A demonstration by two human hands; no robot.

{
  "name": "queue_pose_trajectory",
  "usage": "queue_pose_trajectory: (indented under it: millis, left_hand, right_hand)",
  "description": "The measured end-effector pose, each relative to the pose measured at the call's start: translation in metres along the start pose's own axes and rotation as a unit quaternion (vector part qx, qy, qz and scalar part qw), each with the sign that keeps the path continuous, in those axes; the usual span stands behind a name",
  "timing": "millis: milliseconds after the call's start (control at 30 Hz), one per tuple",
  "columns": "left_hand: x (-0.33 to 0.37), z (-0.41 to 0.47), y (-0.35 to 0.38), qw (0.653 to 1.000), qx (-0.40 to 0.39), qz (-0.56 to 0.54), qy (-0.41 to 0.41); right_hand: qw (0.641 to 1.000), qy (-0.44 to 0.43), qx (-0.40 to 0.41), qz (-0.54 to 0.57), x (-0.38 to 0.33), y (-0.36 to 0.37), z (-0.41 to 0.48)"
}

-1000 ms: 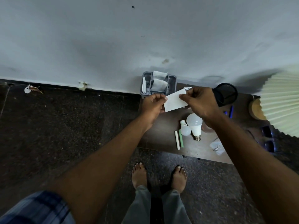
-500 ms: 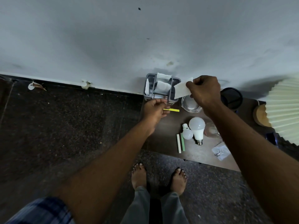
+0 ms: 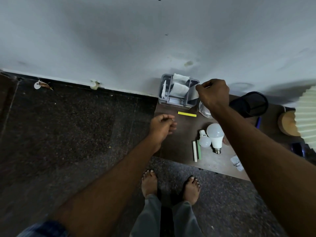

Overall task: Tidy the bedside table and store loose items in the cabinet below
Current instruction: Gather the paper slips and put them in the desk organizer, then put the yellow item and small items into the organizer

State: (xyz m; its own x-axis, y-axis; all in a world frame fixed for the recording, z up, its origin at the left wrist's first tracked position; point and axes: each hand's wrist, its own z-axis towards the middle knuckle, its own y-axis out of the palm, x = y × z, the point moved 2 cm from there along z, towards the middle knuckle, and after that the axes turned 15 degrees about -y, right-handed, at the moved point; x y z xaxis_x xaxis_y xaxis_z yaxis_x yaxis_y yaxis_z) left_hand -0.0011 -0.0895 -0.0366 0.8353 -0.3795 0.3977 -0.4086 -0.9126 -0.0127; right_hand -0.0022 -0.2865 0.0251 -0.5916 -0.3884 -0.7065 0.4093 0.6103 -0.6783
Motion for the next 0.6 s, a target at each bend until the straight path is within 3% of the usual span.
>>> queue_pose_trajectory:
  millis: [600]
  left_hand:
    - [-0.013,0.003,0.002,1.000,0.005,0.022,-0.003]
  right_hand:
    - [0.998,-0.008,0.038,0.039,0.021,0.001,-0.049]
